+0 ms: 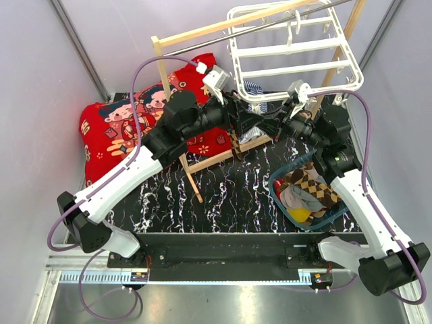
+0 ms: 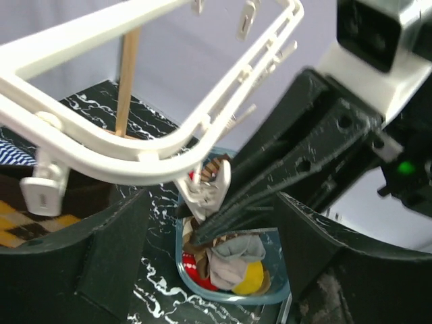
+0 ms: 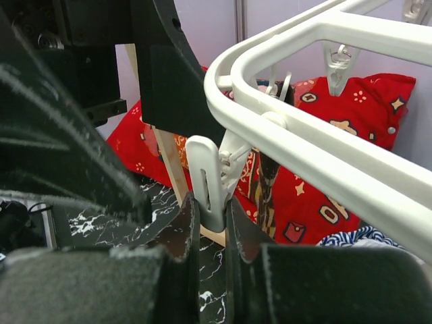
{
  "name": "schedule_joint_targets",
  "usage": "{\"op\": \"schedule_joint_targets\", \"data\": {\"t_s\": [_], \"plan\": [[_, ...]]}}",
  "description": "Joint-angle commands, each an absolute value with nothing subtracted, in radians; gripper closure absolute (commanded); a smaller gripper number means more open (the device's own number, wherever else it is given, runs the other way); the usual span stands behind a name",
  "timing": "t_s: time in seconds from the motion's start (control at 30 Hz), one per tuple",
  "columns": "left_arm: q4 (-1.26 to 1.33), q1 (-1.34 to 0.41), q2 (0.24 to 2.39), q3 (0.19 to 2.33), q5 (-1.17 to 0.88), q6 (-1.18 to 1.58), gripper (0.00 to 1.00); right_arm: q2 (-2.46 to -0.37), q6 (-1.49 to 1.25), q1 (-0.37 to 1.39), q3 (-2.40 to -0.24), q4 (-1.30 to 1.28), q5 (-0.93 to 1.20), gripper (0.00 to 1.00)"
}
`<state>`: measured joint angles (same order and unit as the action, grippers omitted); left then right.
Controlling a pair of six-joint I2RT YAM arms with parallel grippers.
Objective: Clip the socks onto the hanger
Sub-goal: Open the clamp at the hanger.
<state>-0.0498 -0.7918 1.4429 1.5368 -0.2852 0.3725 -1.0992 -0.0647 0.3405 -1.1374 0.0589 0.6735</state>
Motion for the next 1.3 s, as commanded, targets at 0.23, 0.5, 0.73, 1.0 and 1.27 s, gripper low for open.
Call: {"op": "schedule_joint_targets", "data": {"t_s": [0.23, 0.5, 0.73, 1.0, 1.27], "plan": [[0.038, -0.787, 1.485, 1.62, -0.195, 0.56, 0.32, -1.005, -0.118, 0.347, -1.0, 0.242, 0.522, 0.74], [0.035, -0.801, 1.496, 1.66, -0.195, 0.571, 0.33, -0.98, -0.12, 0.347, -0.948, 0.339, 0.433, 0.64], [0.023, -0.816, 1.523, 1.704, -0.204, 0.571, 0.33, -0.968, -0.115, 0.347, -0.92, 0.399, 0.376, 0.58], [0.011, -0.821, 1.535, 1.732, -0.196, 0.569, 0.33, -0.933, -0.129, 0.347, -0.885, 0.463, 0.348, 0.55], [0.003, -0.831, 1.546, 1.766, -0.192, 0.575, 0.33, -0.893, -0.109, 0.345, -0.871, 0.483, 0.319, 0.56]]}}
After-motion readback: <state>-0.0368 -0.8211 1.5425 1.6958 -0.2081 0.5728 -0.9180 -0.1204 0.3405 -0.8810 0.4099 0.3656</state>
